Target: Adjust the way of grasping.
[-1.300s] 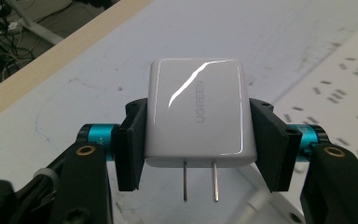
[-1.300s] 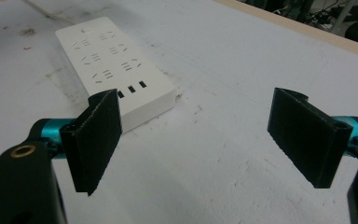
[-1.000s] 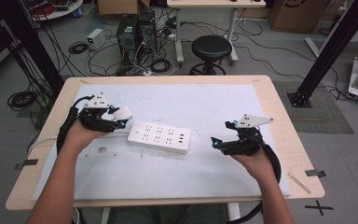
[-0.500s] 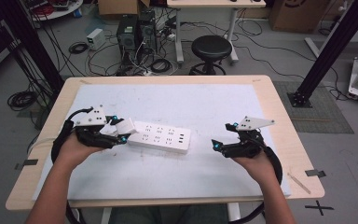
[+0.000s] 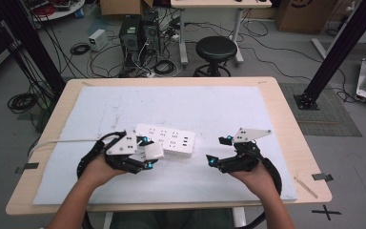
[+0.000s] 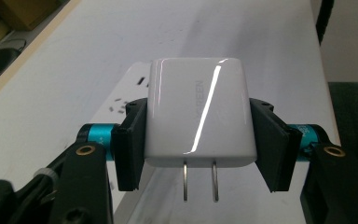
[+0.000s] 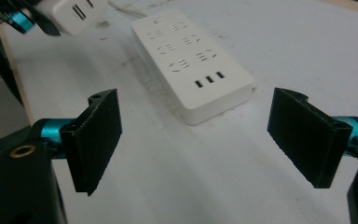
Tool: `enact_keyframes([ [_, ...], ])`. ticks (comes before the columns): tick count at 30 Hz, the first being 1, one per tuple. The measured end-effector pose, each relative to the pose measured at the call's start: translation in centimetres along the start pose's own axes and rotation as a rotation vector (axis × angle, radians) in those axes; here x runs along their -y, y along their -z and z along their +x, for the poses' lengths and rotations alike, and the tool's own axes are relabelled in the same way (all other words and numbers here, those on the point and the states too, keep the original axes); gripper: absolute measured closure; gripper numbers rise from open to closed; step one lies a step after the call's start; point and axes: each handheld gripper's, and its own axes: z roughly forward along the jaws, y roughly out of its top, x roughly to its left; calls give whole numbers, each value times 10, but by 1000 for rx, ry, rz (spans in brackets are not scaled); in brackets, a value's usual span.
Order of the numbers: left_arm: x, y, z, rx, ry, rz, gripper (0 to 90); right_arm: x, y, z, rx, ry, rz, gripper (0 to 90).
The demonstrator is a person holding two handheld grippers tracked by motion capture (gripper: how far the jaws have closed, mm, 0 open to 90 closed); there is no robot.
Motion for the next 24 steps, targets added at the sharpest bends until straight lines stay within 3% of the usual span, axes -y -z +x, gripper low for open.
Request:
enact_keyframes([
  [1,-3,-7,-8,-4,-36,-2,424,1,-5,5,-22,-9,-3,179],
  [5,-9,-17,-22,-33,-96,-3,424,2,-16,15,-84,-37,0,179],
  [9,-15,-22,-33,-64,-151,-18,424,3,-28,21,-178,-83,-4,179],
  [18,-15,-32,-46,-112,-221,-30,424,1,-52,29,-340,-207,-50,179],
  [24,-15,-34,-53,-133,-251,-36,424,2,-65,31,-389,-262,-47,179],
])
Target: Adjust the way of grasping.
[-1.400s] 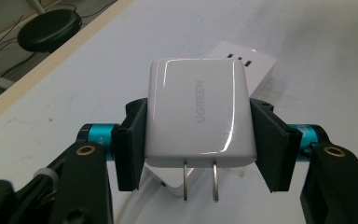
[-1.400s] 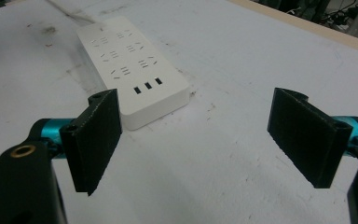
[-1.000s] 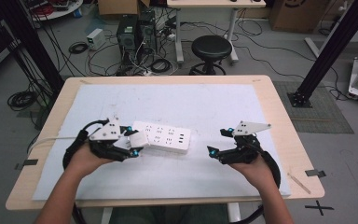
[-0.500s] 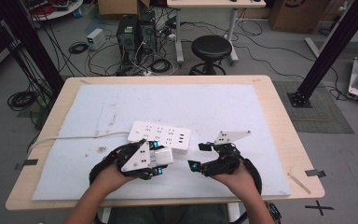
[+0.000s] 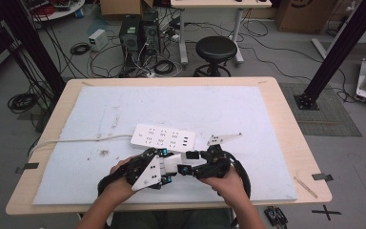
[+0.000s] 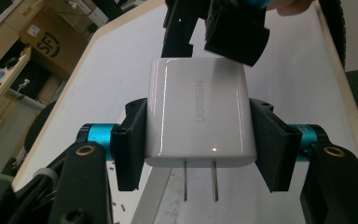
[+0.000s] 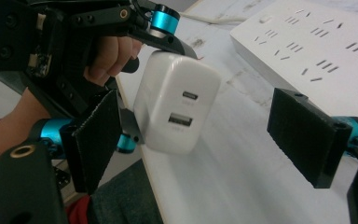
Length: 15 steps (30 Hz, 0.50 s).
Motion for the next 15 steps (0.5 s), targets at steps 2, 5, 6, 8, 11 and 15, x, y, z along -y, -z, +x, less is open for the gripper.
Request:
enact_keyframes([
  [2,-1,0,0,5,-12,1,424,0,-4,-1,-14,-17,6,182],
  [5,-3,-1,-3,-2,-26,0,424,1,-10,-1,-49,-25,6,233],
  [6,-3,-1,-3,-2,-26,0,424,0,-12,-2,-59,-28,7,241],
  [8,-5,-1,-3,-3,-38,-1,424,0,-16,-2,-81,-37,8,252],
  [11,-6,-1,-3,-5,-41,-7,424,0,-19,-3,-109,-51,4,311],
  [15,-7,-1,-4,-10,-57,2,424,0,-20,-4,-121,-57,-11,414],
])
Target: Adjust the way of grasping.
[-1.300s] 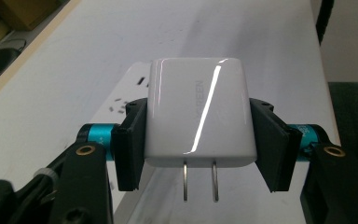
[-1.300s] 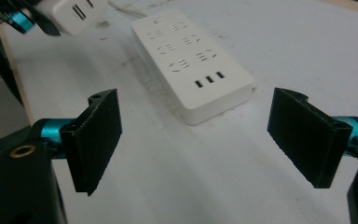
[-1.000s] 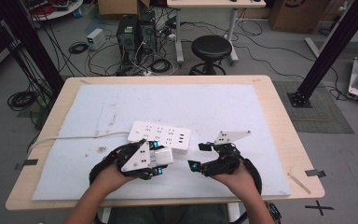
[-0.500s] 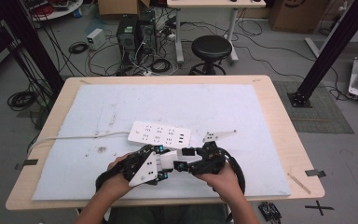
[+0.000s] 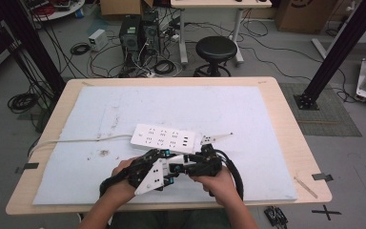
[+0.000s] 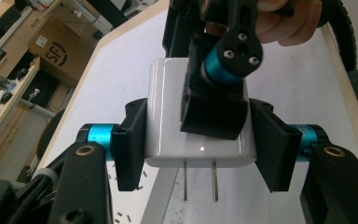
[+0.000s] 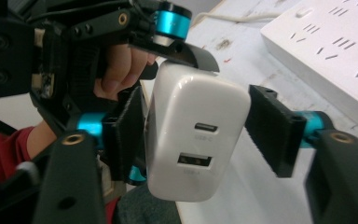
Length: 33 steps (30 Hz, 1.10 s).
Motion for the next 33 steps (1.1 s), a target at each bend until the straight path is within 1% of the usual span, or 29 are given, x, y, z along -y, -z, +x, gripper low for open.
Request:
enact_keyframes([
  [1,0,0,0,-6,-6,3,424,0,0,-1,-10,7,-3,429],
  [3,0,-1,-1,-3,2,2,424,1,0,-2,-23,1,-9,465],
  [5,0,-1,-1,-6,0,4,424,1,1,-2,-34,-5,-7,494],
  [7,0,-1,-1,-9,-11,3,424,2,0,-3,-47,-7,-8,524],
  [8,0,-1,-1,-9,-11,3,424,2,0,-3,-47,-7,-8,524],
  [9,-1,0,0,-7,-17,5,424,2,1,-3,-54,-5,-5,560],
  [12,-1,-1,-1,-11,-27,10,424,2,1,-3,-57,-6,0,573],
  [13,-2,-1,-1,-13,-33,10,424,2,1,-4,-65,-17,5,582],
  [15,-2,-1,-1,-12,-38,11,421,1,1,-5,-69,-23,11,599],
  [17,0,-2,-1,0,-19,9,416,1,1,-4,-75,-31,14,615],
  [18,0,-2,-1,0,-19,9,414,1,1,-4,-75,-31,14,615],
  [19,1,-3,0,5,-10,6,411,1,1,-5,-77,-39,19,625],
  [20,1,-3,1,14,18,-3,406,0,1,-5,-72,-33,19,628],
  [21,1,-3,1,14,18,-3,389,0,1,-5,-72,-33,19,628],
  [22,1,-1,3,2,25,-9,351,0,2,-5,-43,-30,25,629],
  [23,1,-1,3,2,25,-9,332,0,3,-6,-43,-33,27,630],
  [24,1,2,6,6,48,-18,324,0,4,-7,-34,-35,20,630],
  [25,2,3,6,2,51,-22,313,0,5,-7,-25,-35,23,630],
  [26,2,4,7,4,66,-21,292,0,6,-7,-16,-28,20,630],
  [27,2,4,7,4,66,-21,283,0,6,-7,-16,-28,20,630],
  [29,5,8,11,-1,102,-31,255,-2,8,-7,1,-23,17,630],
  [30,5,8,11,-1,102,-31,254,-2,9,-7,6,-20,16,631],
  [31,8,12,14,-2,128,-44,253,-3,10,-6,12,-17,17,630],
  [32,8,12,14,-2,128,-44,248,-4,10,-6,14,-15,15,630],
  [33,9,14,16,-5,140,-45,236,-4,11,-6,18,-12,12,631],
])
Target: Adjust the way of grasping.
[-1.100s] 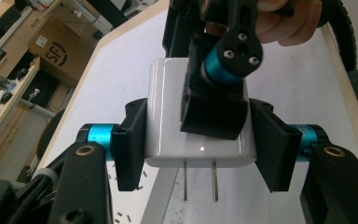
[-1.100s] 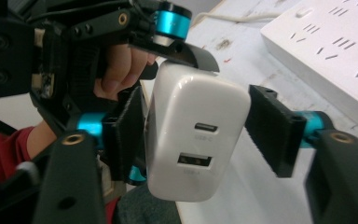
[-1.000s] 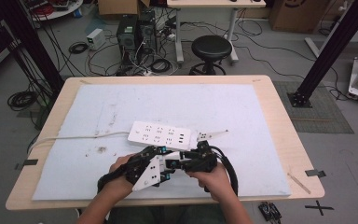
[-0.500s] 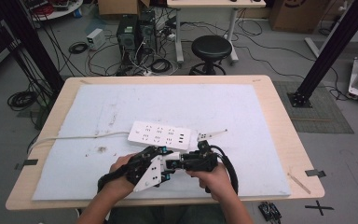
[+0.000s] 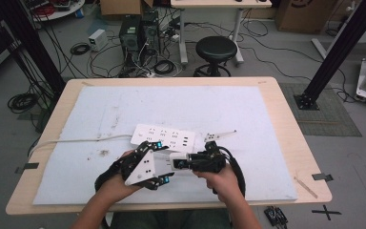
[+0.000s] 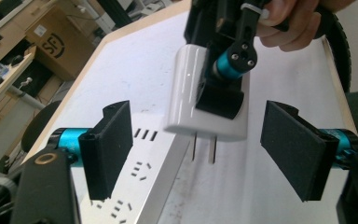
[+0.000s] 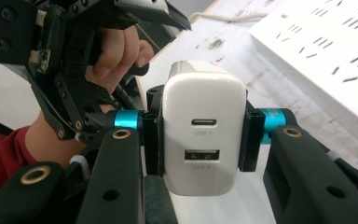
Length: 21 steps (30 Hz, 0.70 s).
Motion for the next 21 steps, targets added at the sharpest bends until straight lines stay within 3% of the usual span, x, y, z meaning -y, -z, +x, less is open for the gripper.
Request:
enact_keyframes([
  [10,13,21,21,-51,119,30,189,-4,12,-1,33,27,-36,631],
  [16,20,32,32,-80,156,50,181,-5,21,-3,48,17,-55,630],
  [17,24,37,36,-97,180,52,181,-6,25,-4,54,18,-65,630],
  [21,28,39,39,-106,208,51,181,-6,27,-6,55,16,-70,630],
])
